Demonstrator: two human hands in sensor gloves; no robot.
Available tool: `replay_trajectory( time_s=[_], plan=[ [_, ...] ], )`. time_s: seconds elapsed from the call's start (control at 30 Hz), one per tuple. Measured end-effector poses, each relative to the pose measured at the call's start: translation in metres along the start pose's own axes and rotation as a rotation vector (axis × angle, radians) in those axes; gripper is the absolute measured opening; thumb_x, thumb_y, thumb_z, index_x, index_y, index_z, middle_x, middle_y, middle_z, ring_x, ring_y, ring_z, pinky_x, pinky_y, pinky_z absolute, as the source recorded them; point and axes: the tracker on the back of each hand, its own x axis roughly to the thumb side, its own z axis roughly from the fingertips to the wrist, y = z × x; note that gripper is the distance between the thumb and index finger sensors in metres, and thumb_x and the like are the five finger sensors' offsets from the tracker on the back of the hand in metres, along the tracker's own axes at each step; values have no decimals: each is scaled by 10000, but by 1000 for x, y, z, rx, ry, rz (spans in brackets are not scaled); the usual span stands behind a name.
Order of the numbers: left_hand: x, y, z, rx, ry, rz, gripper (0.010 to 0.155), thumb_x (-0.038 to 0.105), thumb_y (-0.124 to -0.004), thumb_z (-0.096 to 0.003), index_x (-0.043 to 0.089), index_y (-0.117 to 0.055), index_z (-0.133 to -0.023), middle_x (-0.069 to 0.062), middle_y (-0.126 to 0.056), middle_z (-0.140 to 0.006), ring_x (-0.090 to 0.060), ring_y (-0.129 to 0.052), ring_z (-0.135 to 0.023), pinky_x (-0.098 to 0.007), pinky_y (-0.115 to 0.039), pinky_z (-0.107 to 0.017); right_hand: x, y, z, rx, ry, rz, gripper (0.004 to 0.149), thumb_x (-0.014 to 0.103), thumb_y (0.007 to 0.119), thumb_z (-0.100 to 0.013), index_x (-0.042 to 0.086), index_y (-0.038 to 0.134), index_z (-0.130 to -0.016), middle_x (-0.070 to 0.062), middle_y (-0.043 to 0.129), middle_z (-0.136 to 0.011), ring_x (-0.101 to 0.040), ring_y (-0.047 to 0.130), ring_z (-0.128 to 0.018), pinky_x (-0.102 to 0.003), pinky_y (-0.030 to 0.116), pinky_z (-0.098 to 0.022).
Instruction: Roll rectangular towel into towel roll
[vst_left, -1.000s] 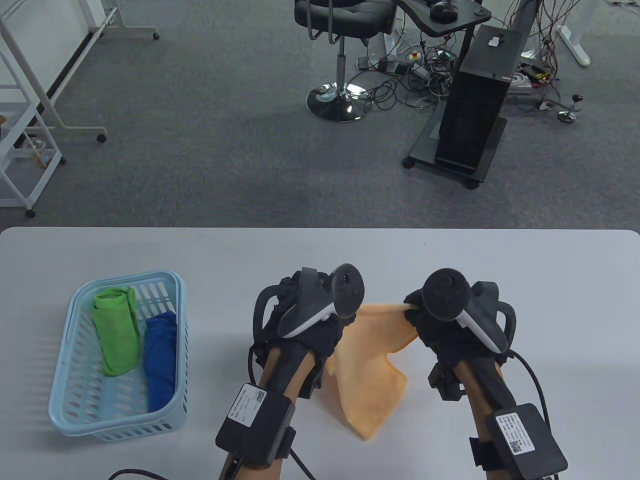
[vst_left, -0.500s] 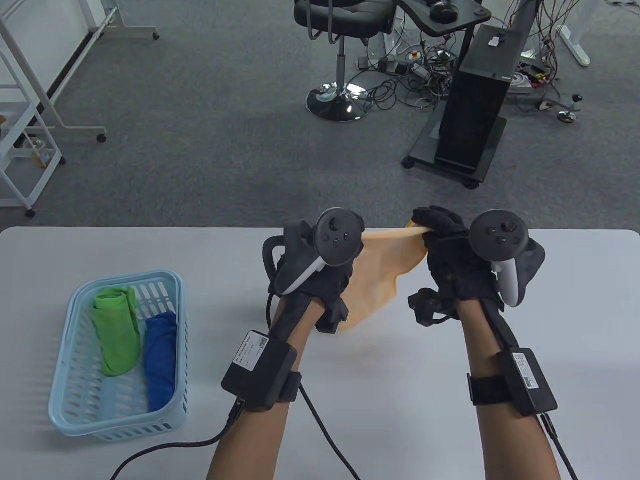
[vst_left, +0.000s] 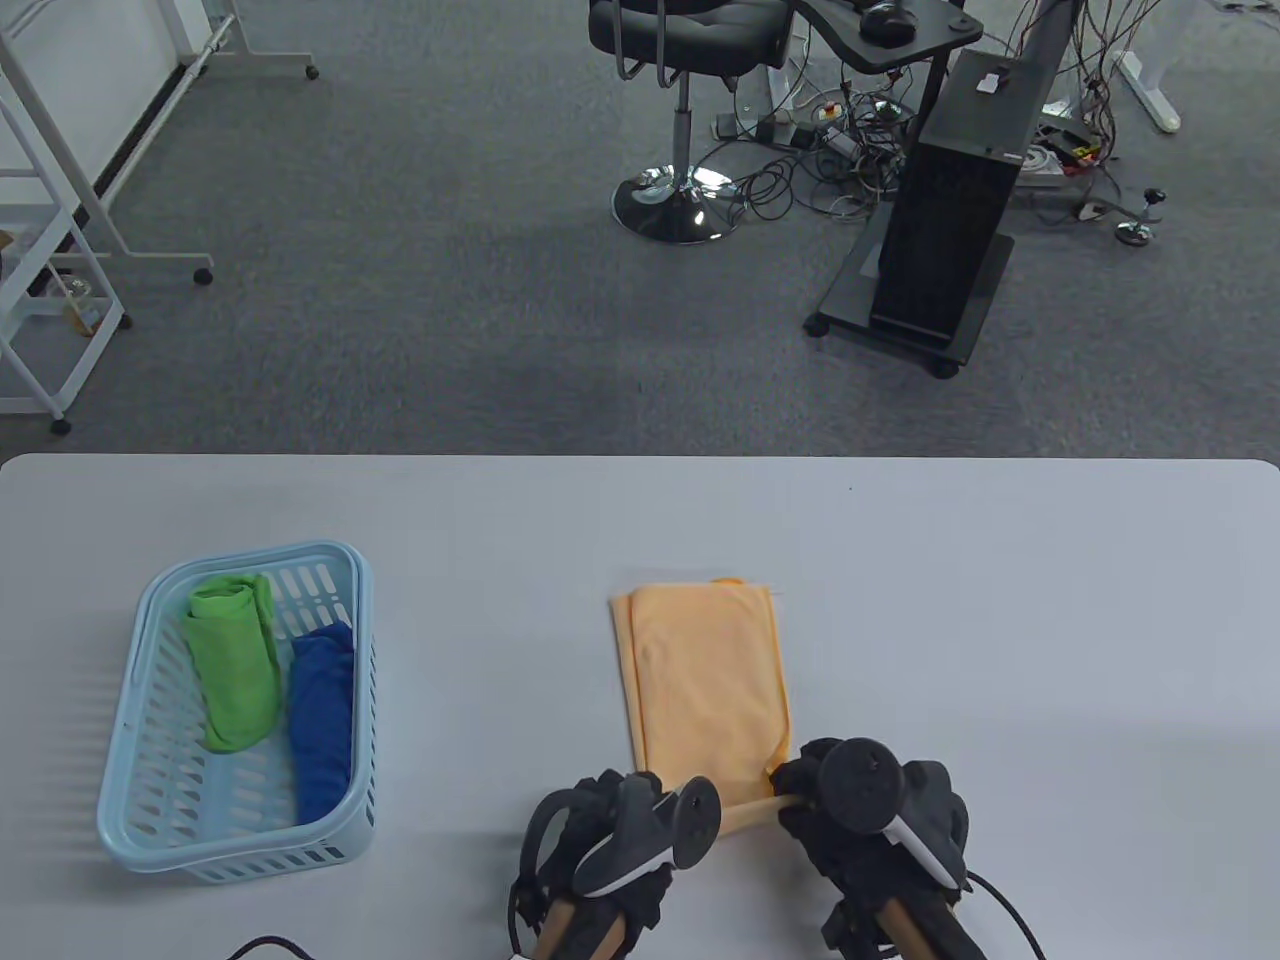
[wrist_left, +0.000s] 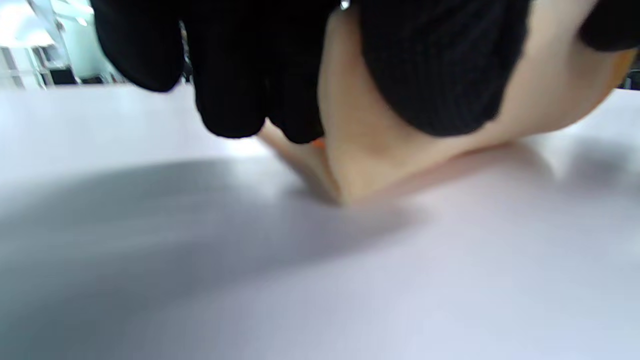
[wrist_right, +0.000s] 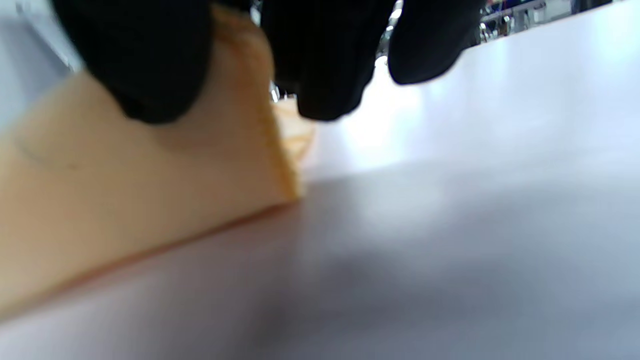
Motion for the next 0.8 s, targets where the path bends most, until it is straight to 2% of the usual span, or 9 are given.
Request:
replay_trajectory(
  time_s=[0.07, 0.17, 0.23, 0.3, 0.4, 0.47, 0.6, 0.7, 0.8],
  plan=[
    [-3, 2, 5, 8, 18, 48, 466, 430, -833, -352, 309, -945, -788, -62, -938, -900, -337, -916, -847, -592, -711, -619, -3, 0, 1, -10, -46, -7, 519, 396, 860, -239, 288, 812, -744, -90, 584, -947, -232, 816, -776, -531, 651, -639],
    [-8, 5, 7, 11, 36, 145, 471, 401, -799, -384, 280, -930, -819, -82, -904, -927, -369, -847, -894, -613, -651, -646, -12, 1, 5, 103, -46, -90, 497, 381, 841, -273, 261, 835, -756, -106, 559, -966, -264, 775, -810, -552, 609, -656],
    [-12, 4, 4, 13, 33, 140, 475, 428, -772, -385, 276, -934, -805, -81, -905, -917, -372, -845, -888, -613, -650, -641, -20, 6, 7, 143, -45, -116, 492, 381, 827, -278, 246, 865, -749, -109, 611, -947, -268, 811, -781, -555, 630, -641],
    [-17, 0, 1, -25, 42, 171, 480, 456, -758, -380, 257, -945, -775, -85, -887, -927, -383, -817, -902, -617, -631, -649, -25, 8, 7, 258, -26, -98, 489, 389, 786, -308, 241, 856, -769, -106, 595, -956, -268, 794, -794, -555, 612, -653],
    [-15, -4, 5, -52, 43, 184, 487, 485, -764, -366, 229, -973, -723, -104, -880, -927, -397, -798, -906, -624, -618, -650, -25, 10, 5, 274, -14, -71, 484, 407, 754, -323, 217, 885, -749, -108, 633, -939, -273, 817, -771, -556, 625, -644],
    [-12, -6, 5, -47, 44, 131, 490, 513, -767, -357, 235, -982, -699, -102, -867, -936, -400, -760, -925, -624, -593, -662, -23, 12, 3, 256, 0, -32, 491, 413, 767, -315, 218, 889, -748, -101, 642, -934, -265, 818, -760, -555, 622, -647],
    [-9, -11, -3, -36, 64, 71, 484, 526, -772, -351, 238, -985, -677, -109, -822, -966, -411, -699, -946, -627, -552, -675, -15, 0, 3, 175, 5, -2, 650, 440, 779, -310, 245, 700, -926, -126, 526, -986, -291, 731, -830, -580, 549, -676],
    [-6, -11, -6, -12, 68, 49, 484, 530, -776, -349, 233, -986, -670, -110, -811, -974, -415, -682, -953, -628, -539, -681, 0, -16, 11, -14, -110, -41, 570, 401, 813, -298, 315, 728, -855, -66, 523, -978, -270, 705, -834, -573, 531, -690],
    [-6, -11, -7, 0, 69, 30, 483, 541, -770, -349, 241, -982, -664, -107, -811, -973, -408, -686, -951, -626, -545, -678, 9, -5, 10, -1, -222, -58, 471, 364, 817, -296, 308, 814, -764, -32, 562, -948, -259, 702, -821, -565, 529, -692]
  ],
)
